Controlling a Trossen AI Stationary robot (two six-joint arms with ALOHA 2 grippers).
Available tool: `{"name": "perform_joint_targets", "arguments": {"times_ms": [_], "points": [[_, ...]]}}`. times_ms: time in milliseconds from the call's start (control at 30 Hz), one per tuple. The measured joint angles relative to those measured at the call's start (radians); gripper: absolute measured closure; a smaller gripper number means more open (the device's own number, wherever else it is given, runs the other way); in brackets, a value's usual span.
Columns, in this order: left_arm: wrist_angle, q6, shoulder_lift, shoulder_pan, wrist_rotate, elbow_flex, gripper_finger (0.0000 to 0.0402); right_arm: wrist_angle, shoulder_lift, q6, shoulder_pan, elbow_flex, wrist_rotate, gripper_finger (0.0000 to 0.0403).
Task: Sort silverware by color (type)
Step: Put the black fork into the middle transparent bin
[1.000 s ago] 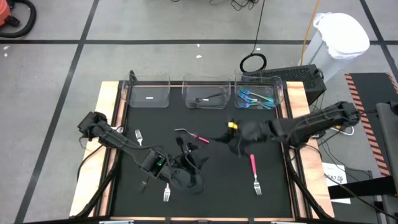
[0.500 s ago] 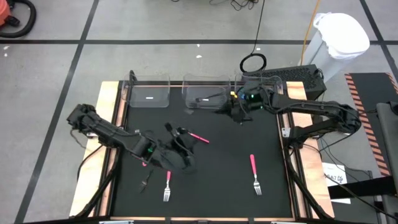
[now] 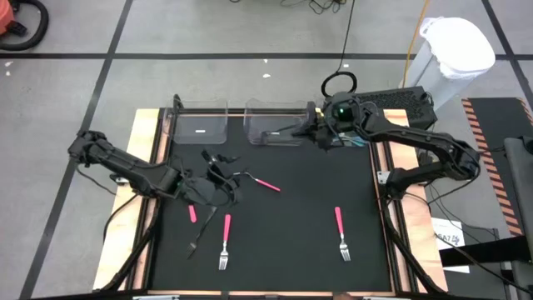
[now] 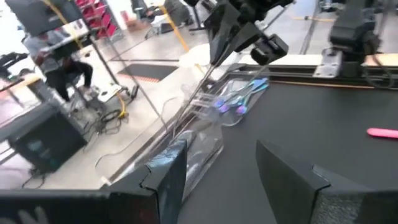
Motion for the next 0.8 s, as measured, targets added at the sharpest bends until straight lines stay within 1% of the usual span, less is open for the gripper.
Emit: {"name": "perform_joint_targets", "arguments": {"times_ms": [167, 267, 433, 533, 633, 800], "points": [[0.002, -0.030, -0.047, 0.016, 0.001, -0.054, 0.0208, 0.060, 0.070, -0.008, -0.055, 0.000, 0.001, 0.0399], [0.008, -0.033, -0.054, 0.021, 0.007, -0.058, 0.0208, 0.115, 0.118, -0.043, -0.074, 0.002, 0.000, 0.0399], [0.044, -0.028, -0.054, 0.025, 0.137, -0.060, 0.0208, 0.108, 0.195, -0.076, -0.093, 0.063, 0.001, 0.0399], [0.055, -0.025, -0.054, 0.036, 0.179, -0.075, 0.0208, 0.044, 0.249, -0.076, -0.103, 0.142, 0.001, 0.0399], [0.094, -0.026, -0.054, 0.052, 0.184, -0.129, 0.0208, -0.065, 0.304, -0.077, -0.116, 0.241, 0.003, 0.0399], [0.160, -0.066, -0.095, 0.087, 0.186, -0.220, 0.0208, -0.266, 0.383, -0.093, -0.133, 0.391, 0.005, 0.0399]]}}
